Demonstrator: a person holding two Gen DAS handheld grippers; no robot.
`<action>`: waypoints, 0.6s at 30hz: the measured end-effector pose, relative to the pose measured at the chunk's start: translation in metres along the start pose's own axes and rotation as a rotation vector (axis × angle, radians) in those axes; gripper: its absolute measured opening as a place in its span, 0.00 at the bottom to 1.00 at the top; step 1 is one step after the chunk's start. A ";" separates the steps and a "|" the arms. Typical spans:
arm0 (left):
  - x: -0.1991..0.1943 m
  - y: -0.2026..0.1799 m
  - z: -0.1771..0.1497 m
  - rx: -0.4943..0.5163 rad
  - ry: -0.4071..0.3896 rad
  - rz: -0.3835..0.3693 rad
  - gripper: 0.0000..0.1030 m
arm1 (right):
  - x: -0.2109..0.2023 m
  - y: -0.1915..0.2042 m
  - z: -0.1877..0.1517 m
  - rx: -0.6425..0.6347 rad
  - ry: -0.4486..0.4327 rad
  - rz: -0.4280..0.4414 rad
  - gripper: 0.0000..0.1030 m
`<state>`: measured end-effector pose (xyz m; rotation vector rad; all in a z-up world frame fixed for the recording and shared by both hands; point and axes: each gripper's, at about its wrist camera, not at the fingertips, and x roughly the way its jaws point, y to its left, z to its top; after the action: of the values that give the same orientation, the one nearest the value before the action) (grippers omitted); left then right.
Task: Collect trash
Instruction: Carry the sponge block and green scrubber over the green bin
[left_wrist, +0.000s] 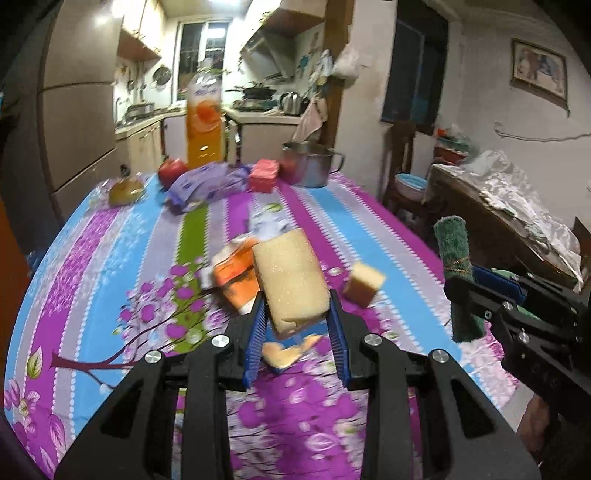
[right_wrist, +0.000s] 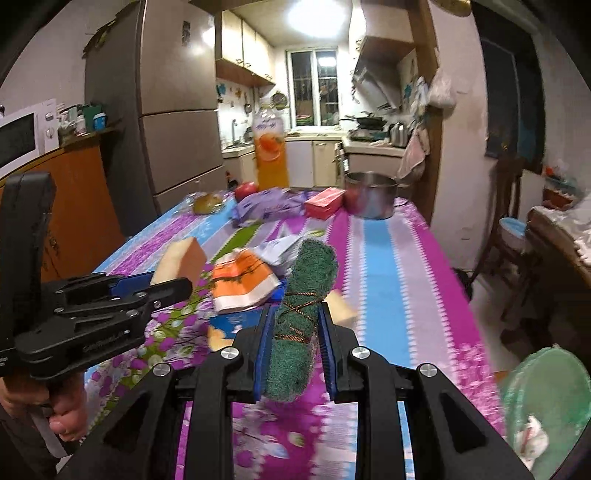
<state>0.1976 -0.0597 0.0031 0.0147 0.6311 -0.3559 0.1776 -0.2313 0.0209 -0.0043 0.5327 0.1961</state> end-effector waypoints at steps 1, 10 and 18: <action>-0.001 -0.005 0.002 0.006 -0.005 -0.005 0.30 | -0.004 -0.004 0.003 0.000 -0.006 -0.010 0.24; -0.006 -0.069 0.030 0.084 -0.051 -0.077 0.30 | -0.062 -0.068 0.018 0.057 -0.042 -0.094 0.24; 0.012 -0.147 0.045 0.163 -0.029 -0.191 0.30 | -0.115 -0.138 0.011 0.115 -0.039 -0.200 0.24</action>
<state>0.1844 -0.2068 0.0467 0.1059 0.5748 -0.5905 0.1121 -0.3873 0.0823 0.0584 0.5006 -0.0295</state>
